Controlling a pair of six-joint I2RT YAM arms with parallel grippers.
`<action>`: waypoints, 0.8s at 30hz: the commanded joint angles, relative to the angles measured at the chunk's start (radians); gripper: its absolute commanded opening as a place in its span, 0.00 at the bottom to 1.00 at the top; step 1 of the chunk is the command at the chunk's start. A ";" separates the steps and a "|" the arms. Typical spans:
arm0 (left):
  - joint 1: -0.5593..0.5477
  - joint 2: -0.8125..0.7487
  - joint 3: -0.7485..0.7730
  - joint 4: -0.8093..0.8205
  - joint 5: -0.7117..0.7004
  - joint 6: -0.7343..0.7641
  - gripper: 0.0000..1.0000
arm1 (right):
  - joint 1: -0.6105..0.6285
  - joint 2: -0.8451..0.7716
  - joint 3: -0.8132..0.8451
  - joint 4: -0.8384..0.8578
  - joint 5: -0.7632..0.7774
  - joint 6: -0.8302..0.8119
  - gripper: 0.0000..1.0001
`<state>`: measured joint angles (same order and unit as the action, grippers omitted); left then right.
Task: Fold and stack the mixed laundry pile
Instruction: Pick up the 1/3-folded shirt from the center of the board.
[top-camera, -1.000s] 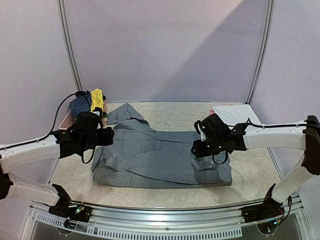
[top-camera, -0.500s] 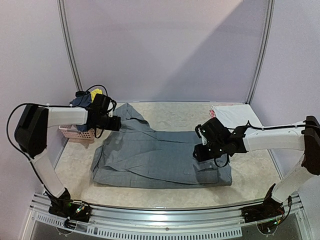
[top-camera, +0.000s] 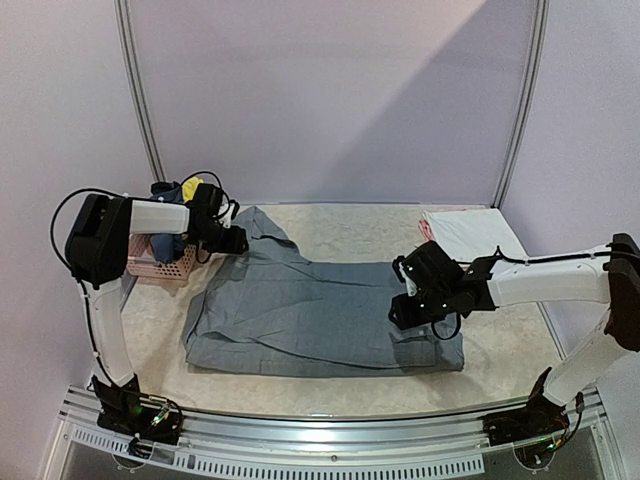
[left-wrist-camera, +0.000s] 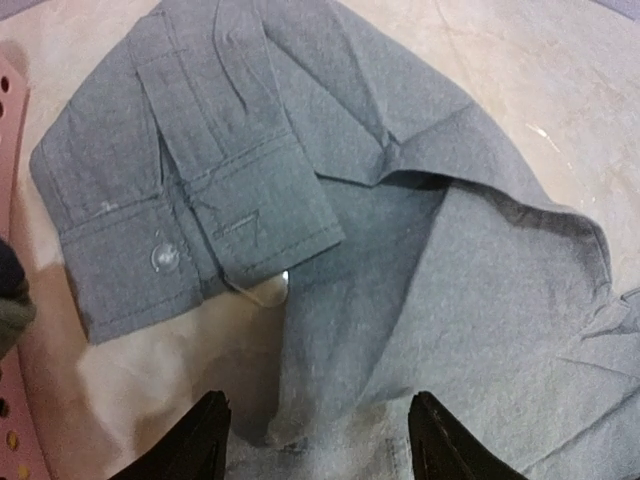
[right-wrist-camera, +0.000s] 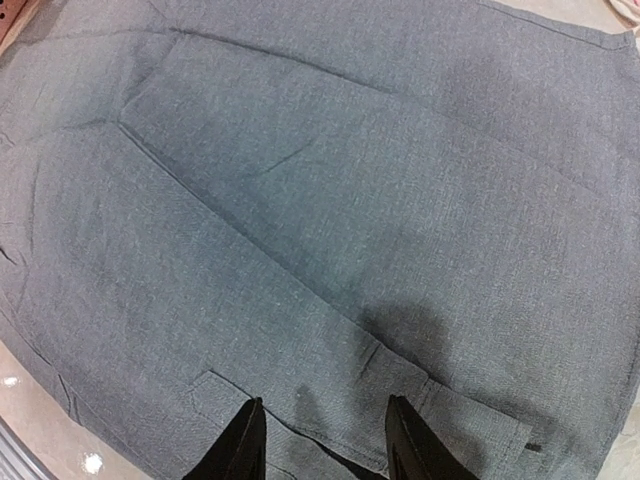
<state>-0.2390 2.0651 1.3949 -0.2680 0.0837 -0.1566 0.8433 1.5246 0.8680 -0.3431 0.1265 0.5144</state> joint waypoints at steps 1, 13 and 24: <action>0.012 0.050 0.068 -0.044 0.056 0.026 0.60 | 0.001 -0.020 -0.021 0.016 -0.008 -0.007 0.41; 0.012 0.055 0.080 -0.064 0.075 0.007 0.01 | 0.002 -0.036 -0.027 0.003 -0.008 -0.004 0.41; -0.002 -0.162 -0.184 0.000 0.039 -0.078 0.00 | 0.001 -0.117 -0.014 -0.040 0.046 -0.005 0.43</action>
<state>-0.2359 2.0018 1.2915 -0.2985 0.1394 -0.1955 0.8433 1.4509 0.8547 -0.3553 0.1295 0.5140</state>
